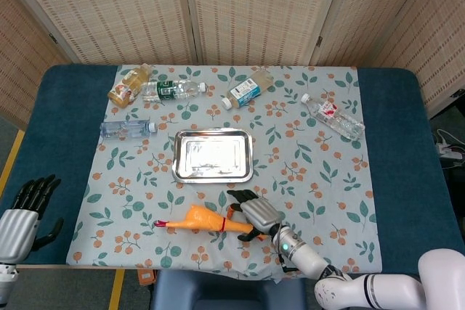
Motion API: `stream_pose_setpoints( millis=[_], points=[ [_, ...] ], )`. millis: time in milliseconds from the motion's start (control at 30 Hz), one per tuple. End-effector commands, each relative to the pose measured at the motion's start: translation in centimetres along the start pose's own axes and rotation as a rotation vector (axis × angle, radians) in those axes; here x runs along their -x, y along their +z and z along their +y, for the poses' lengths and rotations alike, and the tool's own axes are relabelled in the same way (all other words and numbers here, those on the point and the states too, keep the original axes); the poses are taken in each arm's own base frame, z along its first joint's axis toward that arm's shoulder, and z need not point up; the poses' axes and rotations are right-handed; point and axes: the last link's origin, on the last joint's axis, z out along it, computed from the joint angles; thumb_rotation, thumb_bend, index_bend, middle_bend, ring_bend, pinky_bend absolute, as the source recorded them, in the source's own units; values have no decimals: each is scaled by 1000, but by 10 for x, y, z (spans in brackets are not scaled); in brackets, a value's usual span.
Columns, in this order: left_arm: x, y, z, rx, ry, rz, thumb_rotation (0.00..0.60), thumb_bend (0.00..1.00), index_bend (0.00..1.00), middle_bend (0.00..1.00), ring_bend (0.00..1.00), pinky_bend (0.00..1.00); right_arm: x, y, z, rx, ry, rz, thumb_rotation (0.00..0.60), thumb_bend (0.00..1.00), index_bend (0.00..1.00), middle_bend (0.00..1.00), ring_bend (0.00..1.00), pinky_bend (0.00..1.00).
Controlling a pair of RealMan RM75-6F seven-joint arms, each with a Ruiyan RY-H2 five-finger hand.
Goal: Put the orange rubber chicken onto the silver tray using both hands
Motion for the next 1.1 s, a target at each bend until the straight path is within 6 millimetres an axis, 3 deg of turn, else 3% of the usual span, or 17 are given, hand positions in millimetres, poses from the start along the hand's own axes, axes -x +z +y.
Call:
stream_pose_setpoints(
  millis=[33, 267, 367, 433, 567, 600, 767, 933, 1033, 1100],
  points=[
    [-2, -2, 0, 8, -5, -1, 600, 427, 0, 0, 0, 48, 6, 5, -5, 13, -41, 12, 600, 153, 435, 0, 0, 0],
    [-4, -4, -1, 17, -17, -3, 600, 427, 0, 0, 0, 48, 12, 5, -9, 51, -131, 34, 600, 153, 450, 0, 0, 0],
    [-5, -4, -2, 17, -23, -7, 600, 429, 0, 0, 0, 48, 12, 4, -11, 67, -164, 59, 600, 153, 532, 12, 0, 47],
    [-6, -4, -1, 22, -26, -9, 600, 436, 0, 0, 0, 48, 11, 3, -13, 76, -196, 88, 600, 163, 617, 77, 29, 157],
    [-6, -5, 0, 36, -30, -9, 600, 450, 0, 0, 0, 49, 8, 0, -17, 70, -210, 142, 600, 207, 802, 331, 338, 628],
    [-6, -5, 0, 37, -29, -10, 600, 450, 0, 0, 0, 49, 7, 0, -18, 65, -209, 152, 600, 217, 824, 367, 393, 693],
    [-4, -5, 0, 29, -26, -23, 600, 452, 0, 0, 0, 51, 0, -1, -22, 37, -173, 171, 600, 262, 895, 486, 544, 843],
    [-5, -4, 2, 48, -23, 3, 600, 455, 0, 0, 0, 57, -15, -4, -26, -17, -116, 217, 600, 295, 928, 541, 648, 985],
    [-4, -4, 7, 87, -35, 26, 600, 465, 16, 31, 13, 87, -24, -6, -26, -54, -85, 229, 600, 307, 933, 554, 712, 1000],
    [-1, -4, 13, 138, -67, 17, 600, 473, 61, 96, 81, 142, -30, -7, -26, -78, -68, 229, 600, 309, 933, 554, 720, 1000]
  ],
)
